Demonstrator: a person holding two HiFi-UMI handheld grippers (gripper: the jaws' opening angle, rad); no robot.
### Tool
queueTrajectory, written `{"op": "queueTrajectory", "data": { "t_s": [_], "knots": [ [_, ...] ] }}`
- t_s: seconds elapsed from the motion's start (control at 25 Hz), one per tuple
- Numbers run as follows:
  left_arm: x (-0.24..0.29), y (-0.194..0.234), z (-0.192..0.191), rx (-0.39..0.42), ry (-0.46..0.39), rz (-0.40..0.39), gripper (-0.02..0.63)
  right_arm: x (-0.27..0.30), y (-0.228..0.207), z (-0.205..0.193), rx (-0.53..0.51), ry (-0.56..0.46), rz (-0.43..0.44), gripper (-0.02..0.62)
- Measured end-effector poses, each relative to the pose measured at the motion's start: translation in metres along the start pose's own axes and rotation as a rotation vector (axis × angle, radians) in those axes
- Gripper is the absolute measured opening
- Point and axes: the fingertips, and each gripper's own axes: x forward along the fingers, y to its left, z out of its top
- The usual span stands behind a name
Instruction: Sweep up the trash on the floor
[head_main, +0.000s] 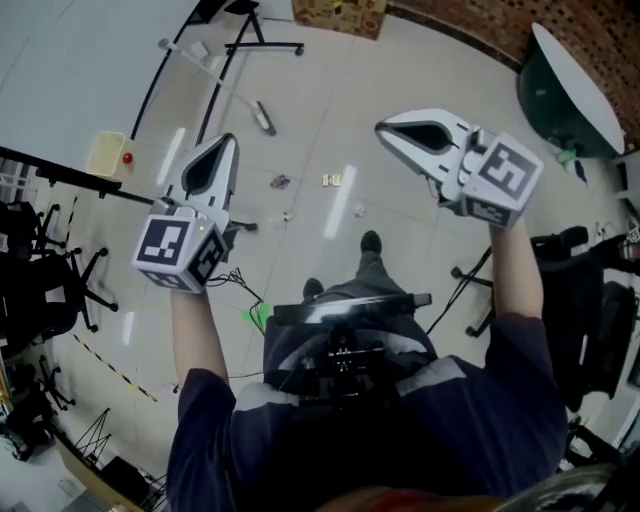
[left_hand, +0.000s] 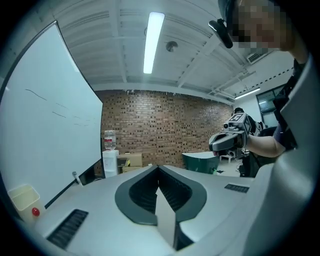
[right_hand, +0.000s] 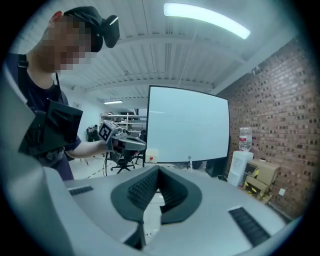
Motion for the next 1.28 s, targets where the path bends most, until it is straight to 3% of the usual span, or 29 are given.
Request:
{"op": "queueTrajectory", "data": {
  "t_s": [0.24, 0.4, 0.64, 0.84, 0.96, 1.12, 1.28],
  "knots": [
    [0.064, 0.0, 0.033, 0.009, -0.004, 0.143, 0.002, -0.013, -0.099, 0.018, -0.06, -0.022, 0.131, 0.02],
    [0.078, 0.006, 0.049, 0.004, 0.011, 0.232, 0.002, 0.004, -0.16, 0.035, -0.049, -0.08, 0.134, 0.02],
    [0.088, 0.026, 0.026, -0.005, 0.075, 0.322, 0.002, 0.04, -0.18, 0.013, -0.017, -0.067, 0.206, 0.02],
    [0.107, 0.048, 0.012, -0.011, 0.07, 0.345, 0.002, 0.075, -0.183, 0.018, -0.015, -0.104, 0.278, 0.02],
    [0.126, 0.083, 0.002, -0.002, 0.073, 0.346, 0.002, 0.118, -0.198, 0.025, -0.031, -0.12, 0.255, 0.02],
    [0.149, 0.146, -0.006, -0.009, 0.033, 0.356, 0.002, 0.192, -0.217, 0.033, -0.129, -0.126, 0.162, 0.02],
    [0.176, 0.235, -0.017, -0.037, 0.037, 0.359, 0.002, 0.282, -0.242, 0.046, -0.163, -0.121, 0.136, 0.02]
  ]
}}
